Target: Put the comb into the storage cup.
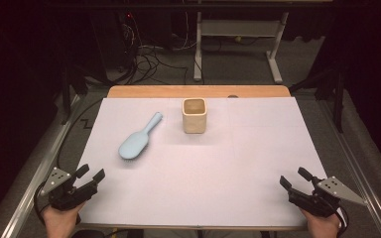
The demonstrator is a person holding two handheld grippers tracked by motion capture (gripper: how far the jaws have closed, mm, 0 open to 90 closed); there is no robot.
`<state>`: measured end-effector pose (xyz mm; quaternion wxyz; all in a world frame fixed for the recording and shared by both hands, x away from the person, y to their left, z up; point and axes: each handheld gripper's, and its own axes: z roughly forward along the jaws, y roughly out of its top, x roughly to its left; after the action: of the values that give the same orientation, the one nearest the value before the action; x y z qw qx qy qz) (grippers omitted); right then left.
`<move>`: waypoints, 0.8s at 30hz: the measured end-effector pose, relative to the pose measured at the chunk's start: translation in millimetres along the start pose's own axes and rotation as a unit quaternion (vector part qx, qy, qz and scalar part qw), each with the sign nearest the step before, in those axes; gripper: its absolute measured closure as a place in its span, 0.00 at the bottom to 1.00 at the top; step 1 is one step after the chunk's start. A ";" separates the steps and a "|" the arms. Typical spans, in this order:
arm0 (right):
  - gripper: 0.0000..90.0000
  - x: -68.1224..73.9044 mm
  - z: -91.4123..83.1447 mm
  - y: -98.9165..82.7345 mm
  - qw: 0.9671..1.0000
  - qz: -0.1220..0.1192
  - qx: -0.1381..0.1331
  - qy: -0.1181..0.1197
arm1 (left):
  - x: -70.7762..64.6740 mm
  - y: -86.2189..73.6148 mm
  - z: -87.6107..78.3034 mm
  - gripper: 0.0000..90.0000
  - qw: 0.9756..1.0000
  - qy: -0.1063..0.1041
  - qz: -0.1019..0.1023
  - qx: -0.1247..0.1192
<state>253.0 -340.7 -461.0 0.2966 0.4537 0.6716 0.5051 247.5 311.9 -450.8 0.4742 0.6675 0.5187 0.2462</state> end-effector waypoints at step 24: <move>0.29 0.0 -0.2 -0.3 1.000 0.001 -0.001 0.003 | -2.4 22.2 21.6 0.38 1.000 -0.010 -0.020 0.013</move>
<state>252.8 -340.8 -461.3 0.2945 0.4527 0.6716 0.5072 274.6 301.3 -439.9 0.4749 0.6658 0.5303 0.2234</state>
